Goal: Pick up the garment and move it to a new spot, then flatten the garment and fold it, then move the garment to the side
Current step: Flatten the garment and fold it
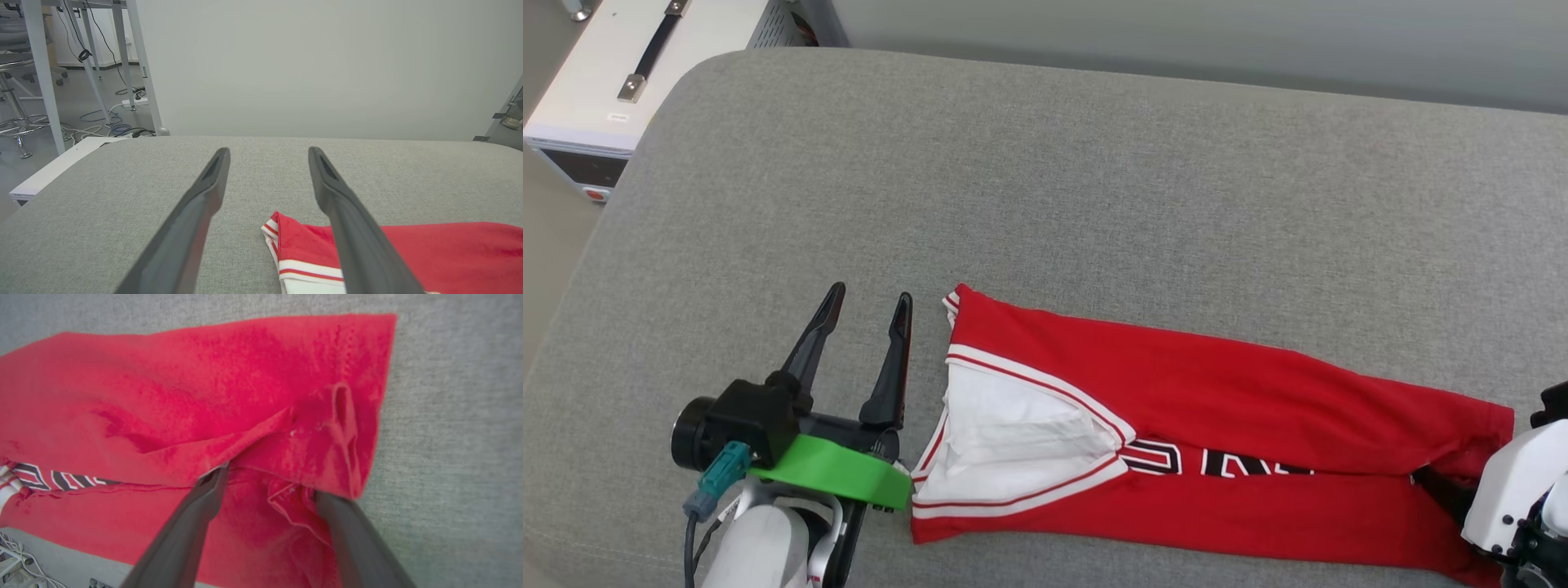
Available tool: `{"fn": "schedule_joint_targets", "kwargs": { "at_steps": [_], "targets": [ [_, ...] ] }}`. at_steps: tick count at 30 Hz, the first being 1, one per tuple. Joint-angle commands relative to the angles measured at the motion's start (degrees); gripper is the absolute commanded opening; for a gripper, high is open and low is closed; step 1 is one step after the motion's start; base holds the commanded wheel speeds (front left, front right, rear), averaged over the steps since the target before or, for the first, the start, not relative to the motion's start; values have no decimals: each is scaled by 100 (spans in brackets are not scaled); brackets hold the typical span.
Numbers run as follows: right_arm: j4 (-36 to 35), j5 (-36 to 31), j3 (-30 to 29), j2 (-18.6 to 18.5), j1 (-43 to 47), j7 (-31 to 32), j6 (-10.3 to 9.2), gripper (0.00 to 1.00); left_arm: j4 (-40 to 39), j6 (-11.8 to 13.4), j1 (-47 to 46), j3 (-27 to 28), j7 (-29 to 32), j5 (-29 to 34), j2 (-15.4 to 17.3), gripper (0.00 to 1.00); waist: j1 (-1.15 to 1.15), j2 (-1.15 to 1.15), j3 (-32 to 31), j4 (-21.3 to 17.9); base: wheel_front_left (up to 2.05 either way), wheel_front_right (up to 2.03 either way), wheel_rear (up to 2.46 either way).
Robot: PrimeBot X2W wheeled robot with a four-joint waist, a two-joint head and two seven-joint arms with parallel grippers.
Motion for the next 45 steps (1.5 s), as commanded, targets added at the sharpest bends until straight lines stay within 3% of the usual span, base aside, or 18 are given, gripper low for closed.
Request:
{"fn": "schedule_joint_targets", "kwargs": {
  "at_steps": [1,2,15,28,34,45],
  "targets": [
    [191,68,128,109,30,-7,-3,13,35,-15,30,-10,-33,-47,33,100,0,0,31,3,0,0,0],
    [203,81,138,97,17,-51,-3,0,40,-15,23,-12,-33,-52,34,100,0,0,48,4,0,0,0],
    [406,44,-69,-277,-89,-763,-3,0,140,-15,31,4,-34,-115,60,100,0,0,-38,-22,0,0,0],
    [598,-655,-792,-848,-174,-1118,-3,0,182,-15,49,-31,-34,-163,64,100,0,0,-163,-72,0,0,0],
    [380,-554,-703,-709,-43,-1116,-3,0,217,-15,98,-37,-34,-199,25,100,0,0,-289,-77,0,0,0],
    [-643,-289,-235,-375,509,-871,-3,0,247,-15,318,0,-34,-223,-50,100,0,0,-655,-134,0,0,0]
  ]
}}
